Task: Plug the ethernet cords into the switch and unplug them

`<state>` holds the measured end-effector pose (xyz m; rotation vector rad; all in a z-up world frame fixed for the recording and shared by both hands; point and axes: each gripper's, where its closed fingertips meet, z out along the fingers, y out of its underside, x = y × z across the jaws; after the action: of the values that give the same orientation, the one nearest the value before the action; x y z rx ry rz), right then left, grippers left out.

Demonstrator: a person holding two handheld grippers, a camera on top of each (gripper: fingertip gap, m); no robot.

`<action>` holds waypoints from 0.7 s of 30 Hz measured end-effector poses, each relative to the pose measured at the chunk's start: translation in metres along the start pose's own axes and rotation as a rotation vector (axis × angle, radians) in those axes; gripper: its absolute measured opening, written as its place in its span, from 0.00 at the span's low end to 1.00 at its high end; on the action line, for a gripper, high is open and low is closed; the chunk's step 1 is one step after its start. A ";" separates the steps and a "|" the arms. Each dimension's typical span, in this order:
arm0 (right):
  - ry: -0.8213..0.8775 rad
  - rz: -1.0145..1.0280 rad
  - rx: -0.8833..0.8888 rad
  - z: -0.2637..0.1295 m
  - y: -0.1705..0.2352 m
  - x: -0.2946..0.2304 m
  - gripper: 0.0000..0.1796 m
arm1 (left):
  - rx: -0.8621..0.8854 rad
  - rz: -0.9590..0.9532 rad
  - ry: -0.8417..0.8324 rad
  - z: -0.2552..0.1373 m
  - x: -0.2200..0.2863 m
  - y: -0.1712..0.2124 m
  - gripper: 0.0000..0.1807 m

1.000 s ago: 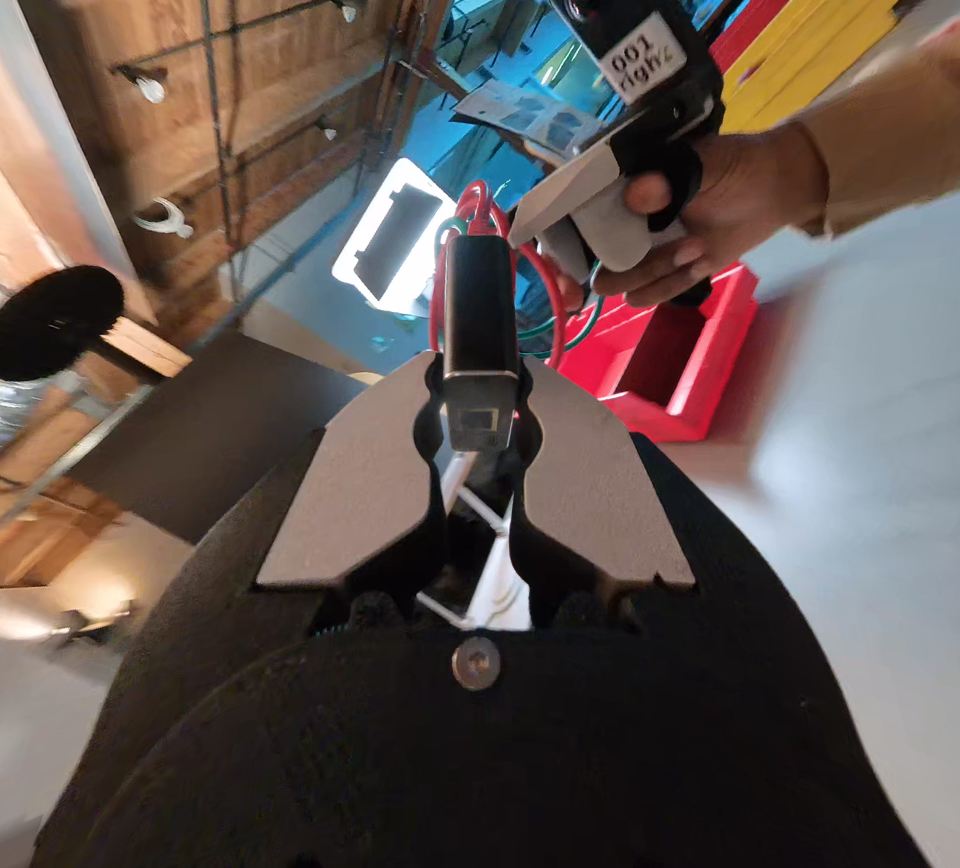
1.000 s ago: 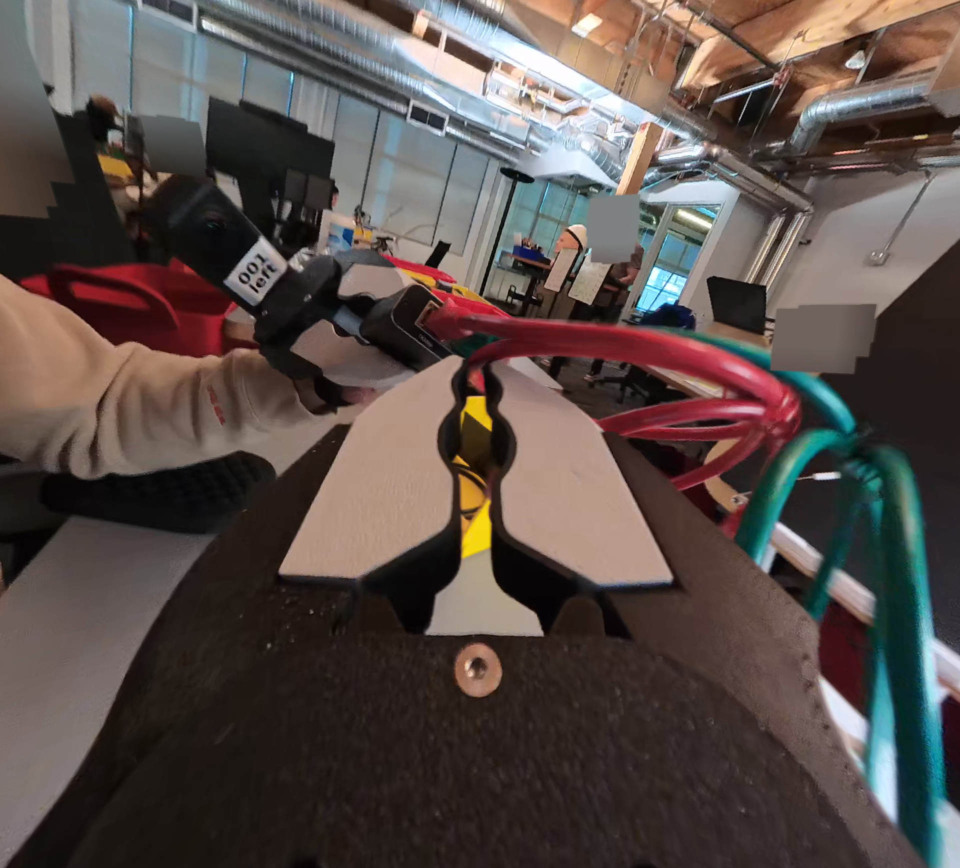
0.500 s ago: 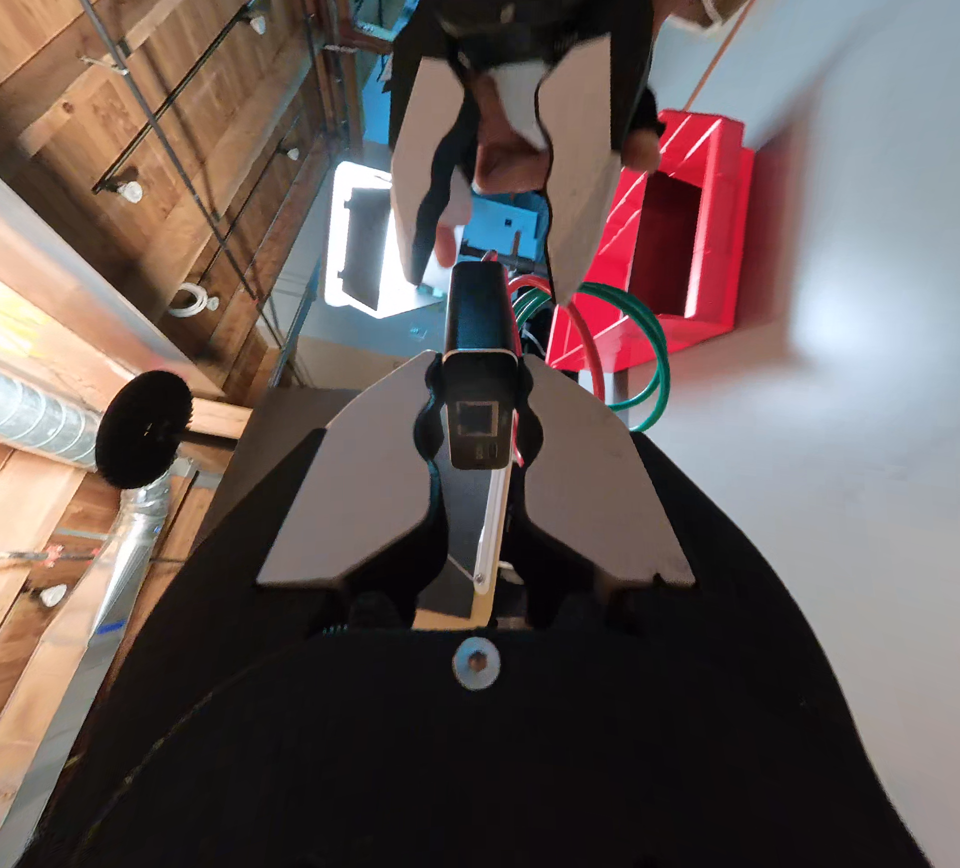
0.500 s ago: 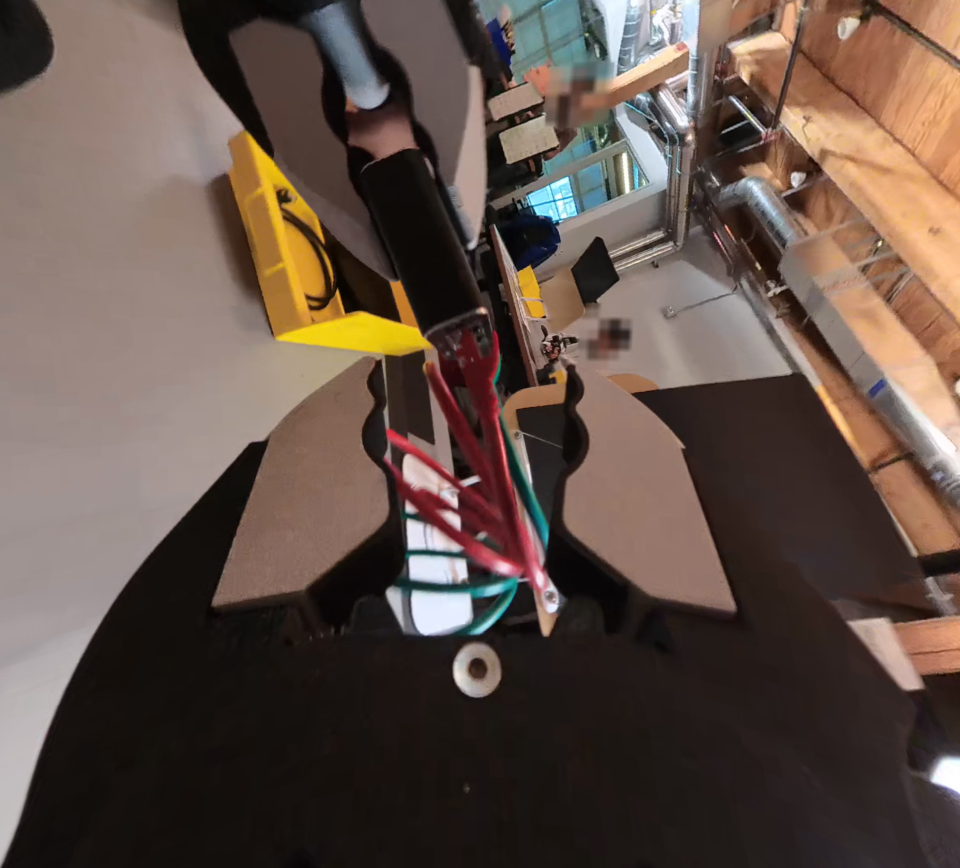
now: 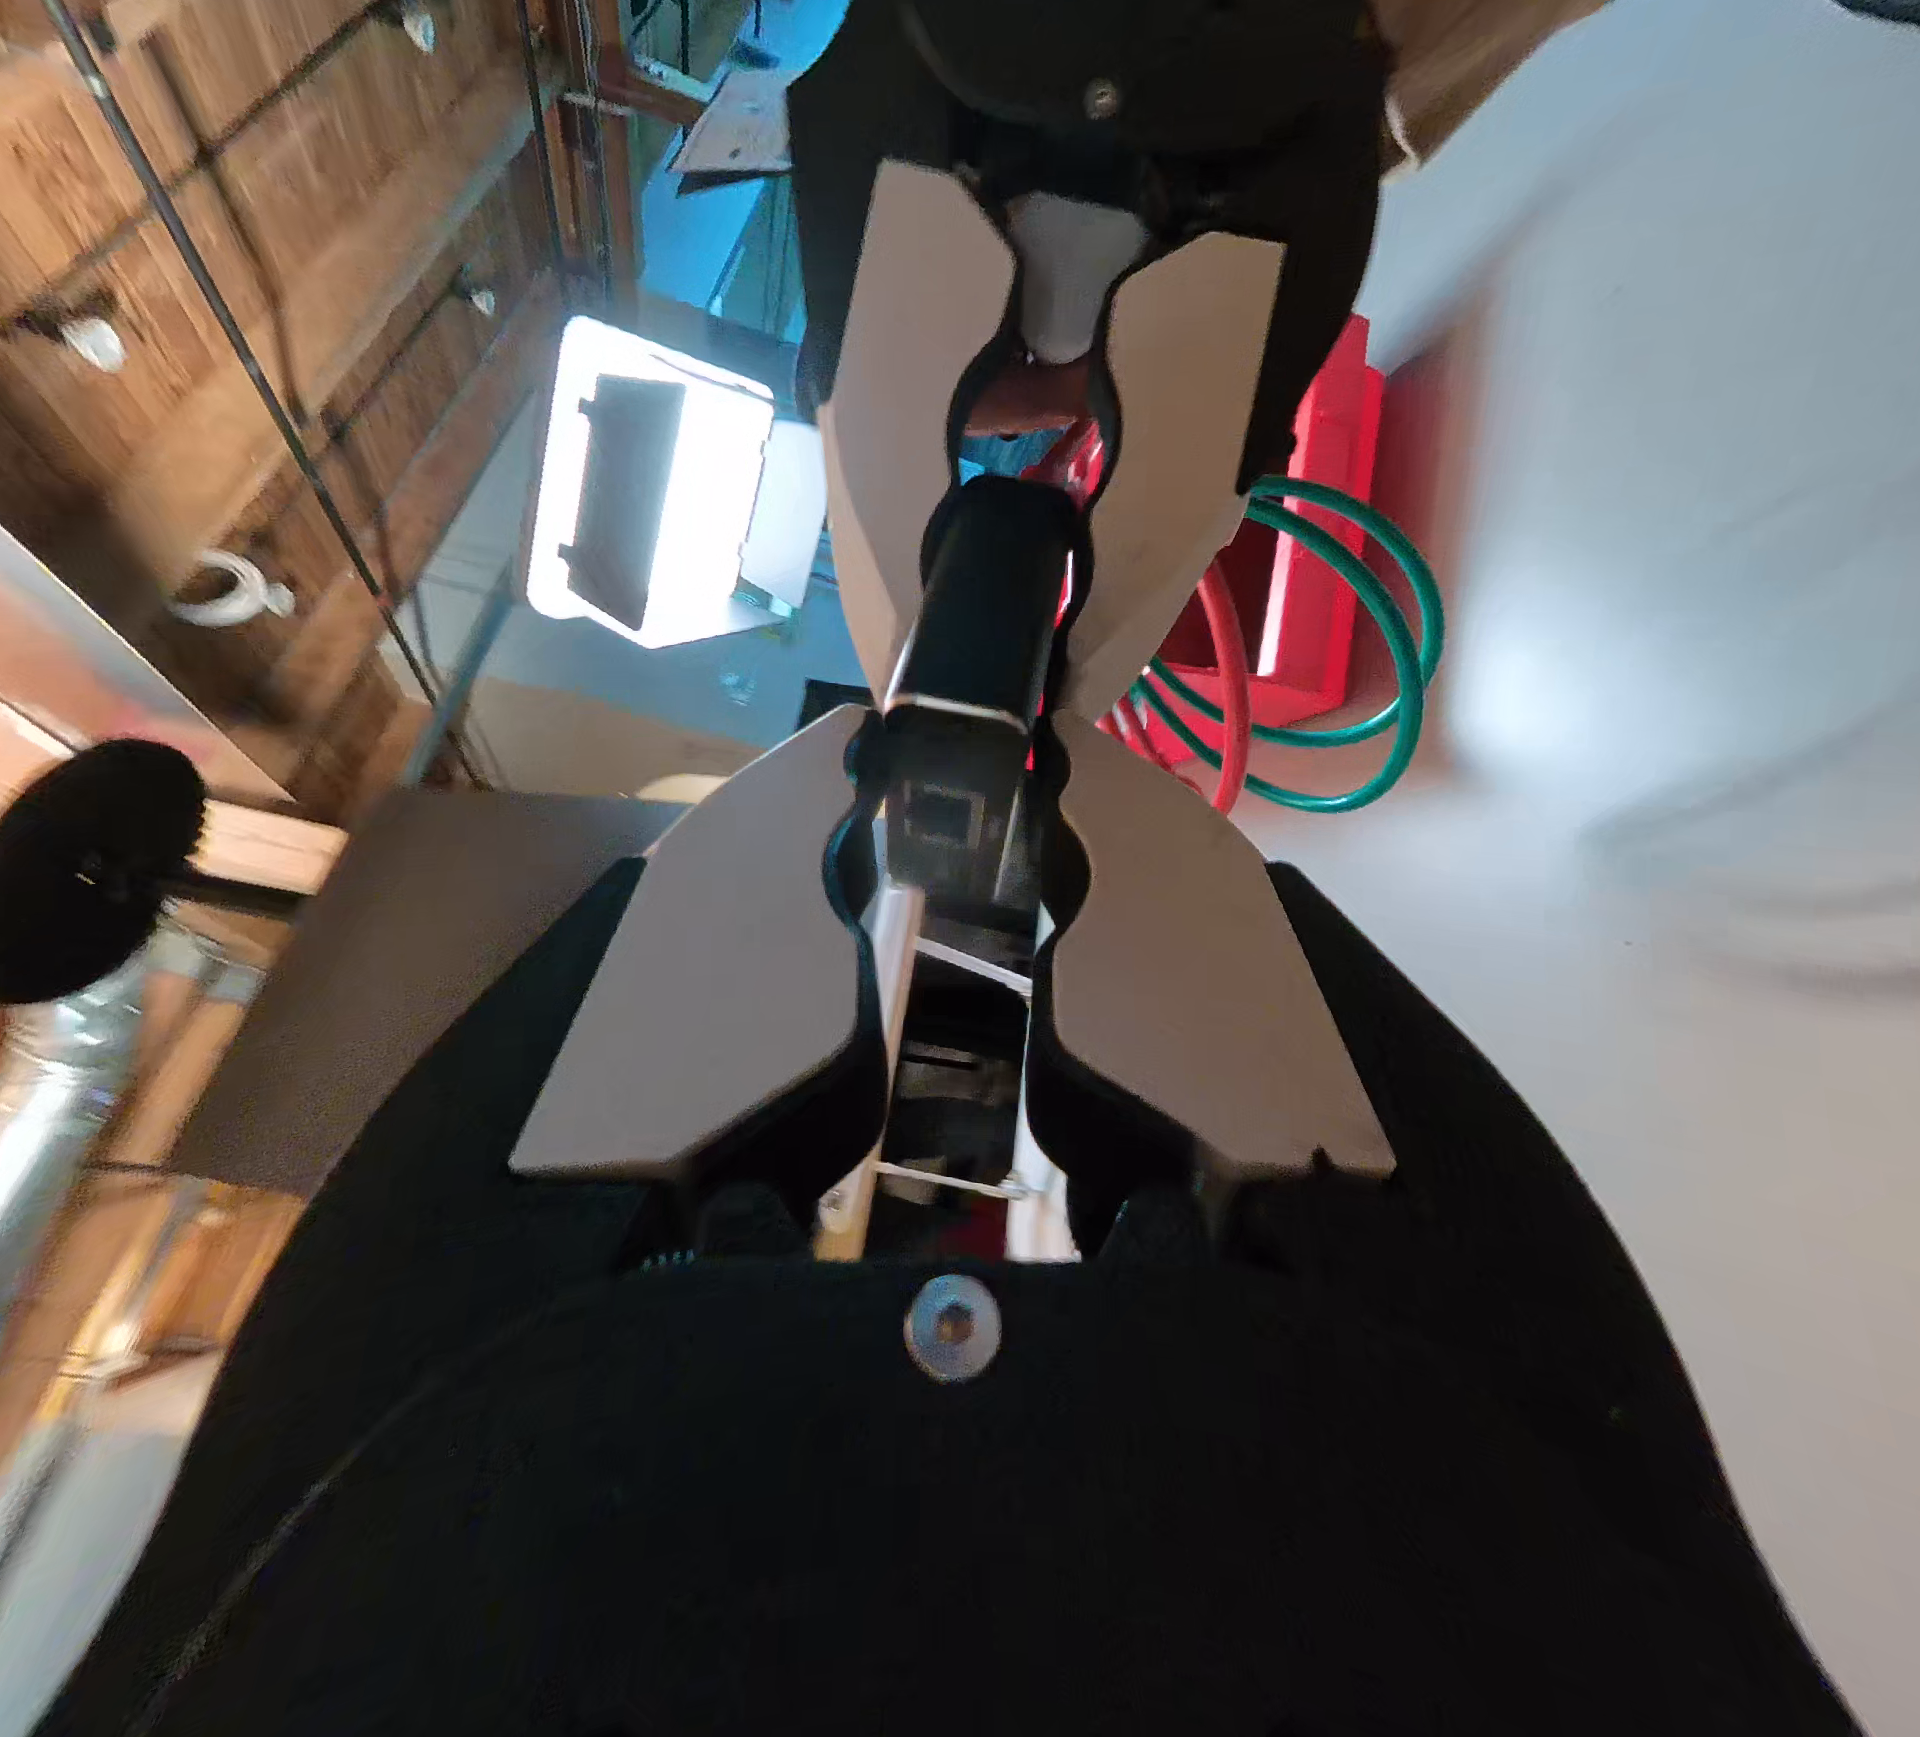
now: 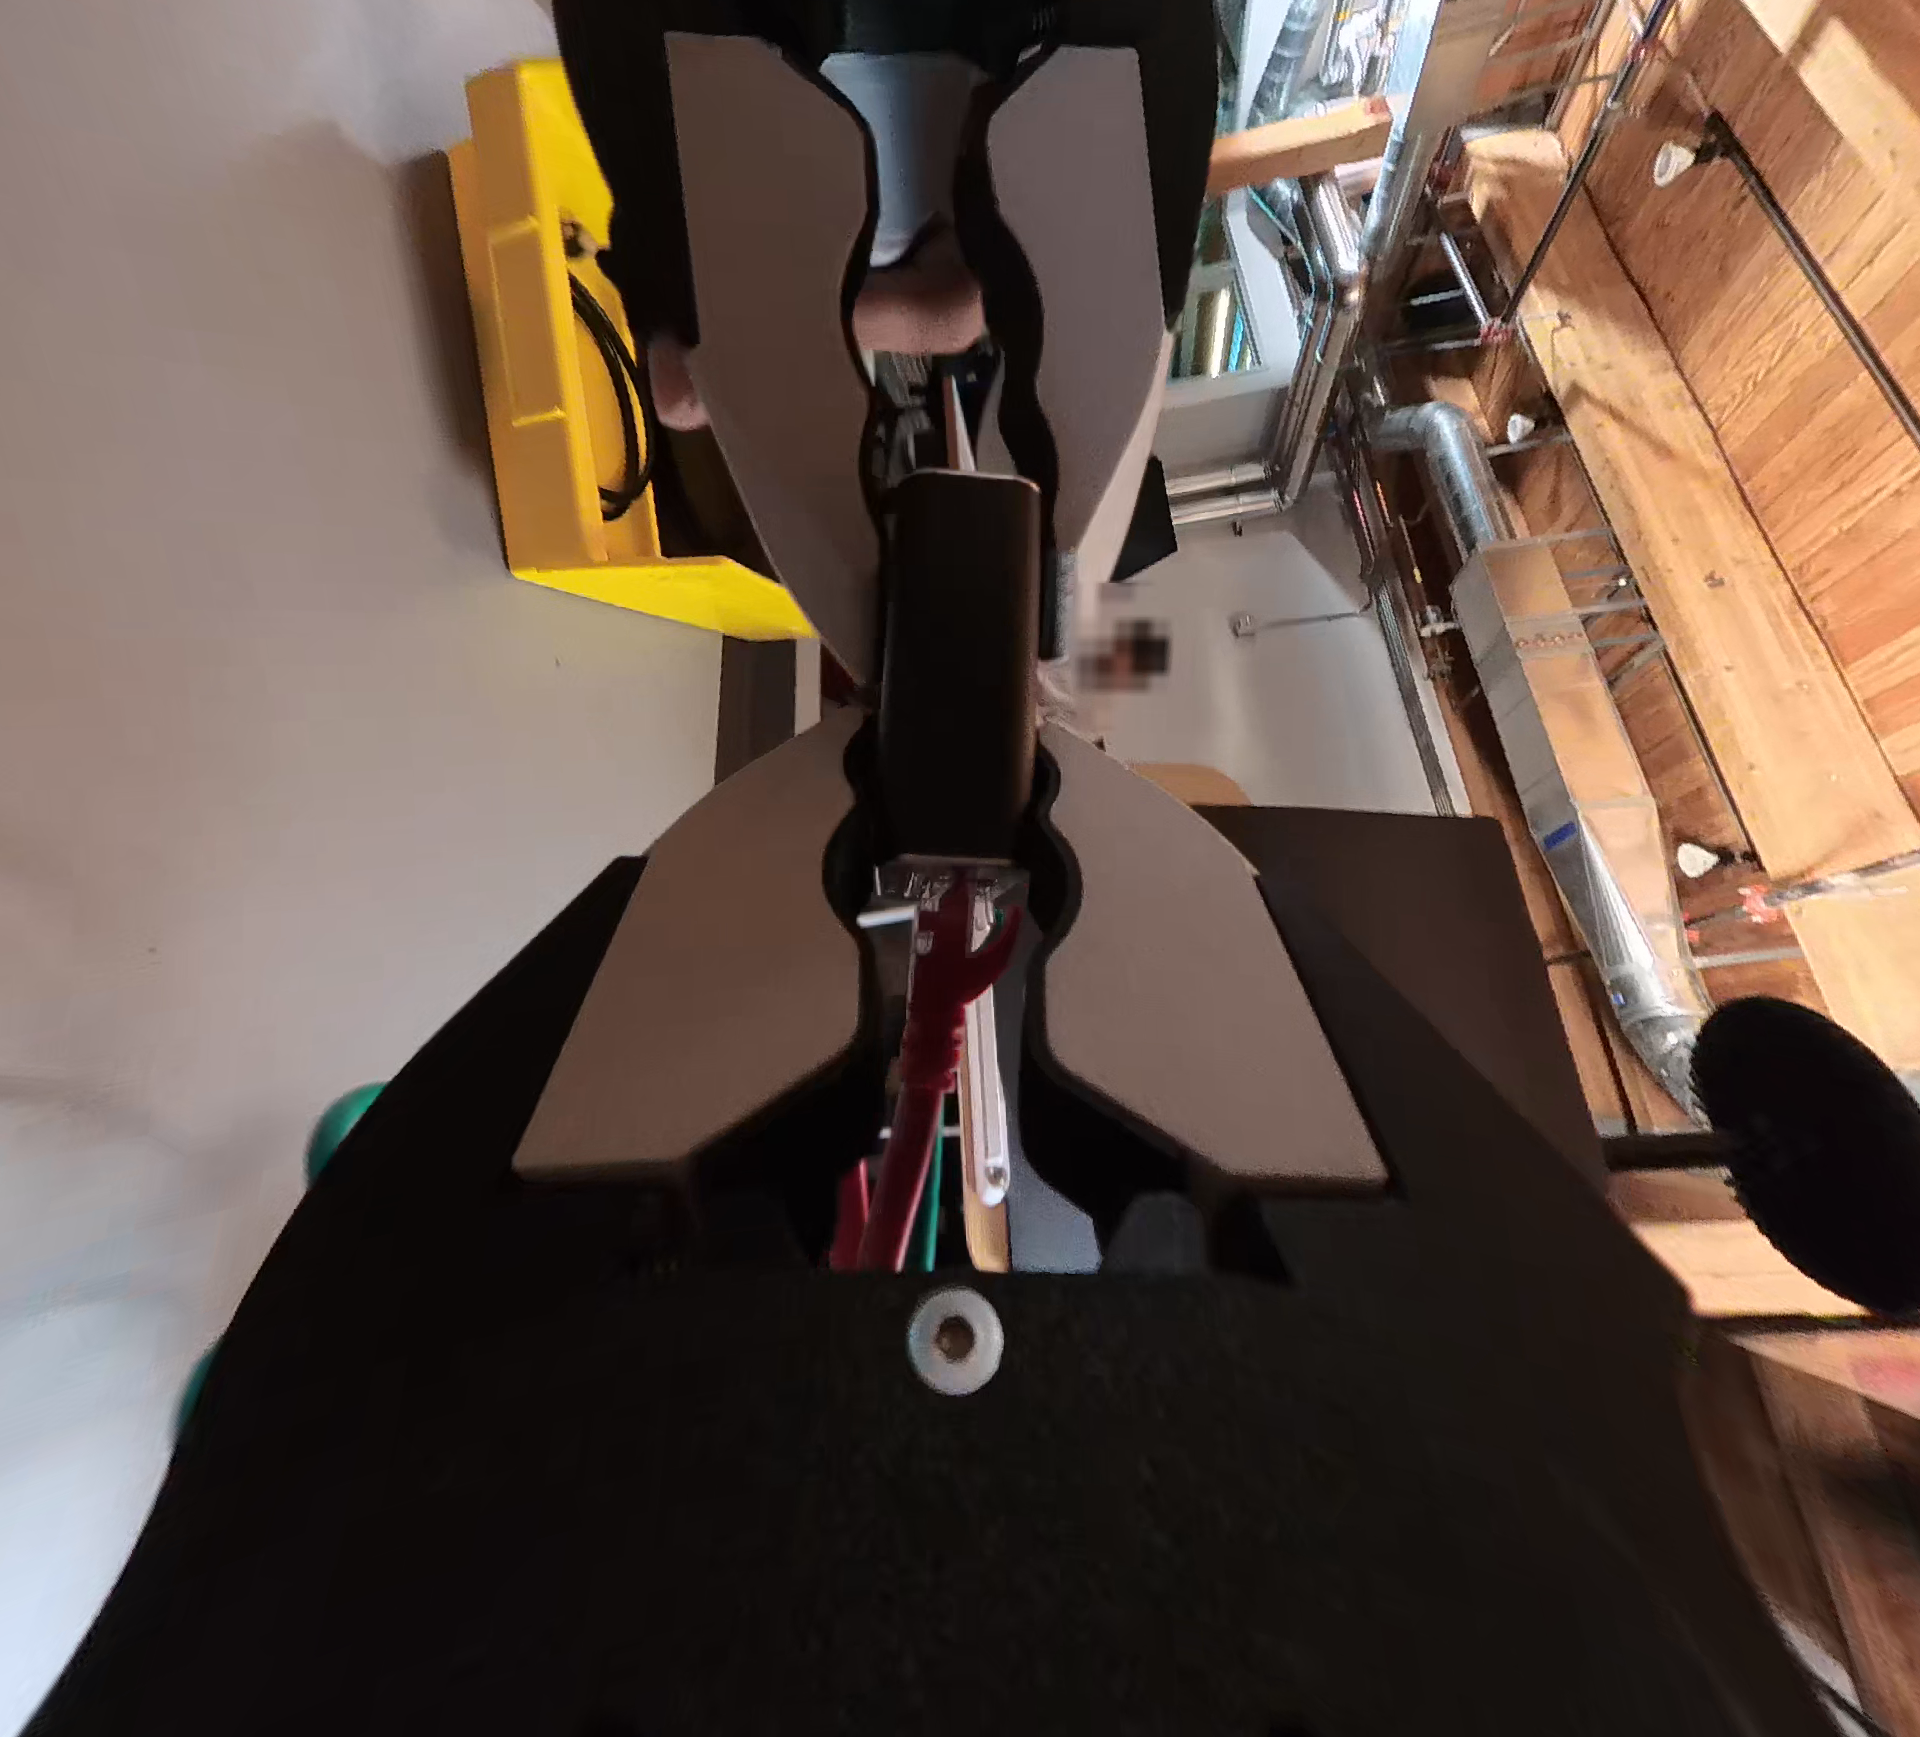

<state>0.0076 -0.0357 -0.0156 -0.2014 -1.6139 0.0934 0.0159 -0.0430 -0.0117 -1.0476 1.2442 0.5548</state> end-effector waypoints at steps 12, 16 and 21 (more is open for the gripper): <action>0.037 0.023 -0.216 0.002 0.057 0.007 0.14 | -0.214 -0.783 -0.263 -0.063 -0.084 0.155 0.18; 0.026 0.048 -0.237 0.003 0.065 0.006 0.14 | -0.425 -0.919 -0.234 -0.095 -0.073 0.212 0.17; 0.012 0.074 -0.230 0.002 0.064 0.005 0.14 | -0.639 -1.146 -0.062 -0.109 -0.021 0.260 0.18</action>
<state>0.0101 0.0282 -0.0221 -0.4387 -1.6036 -0.0368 -0.2580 -0.0161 -0.0759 -2.0200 0.2317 0.0526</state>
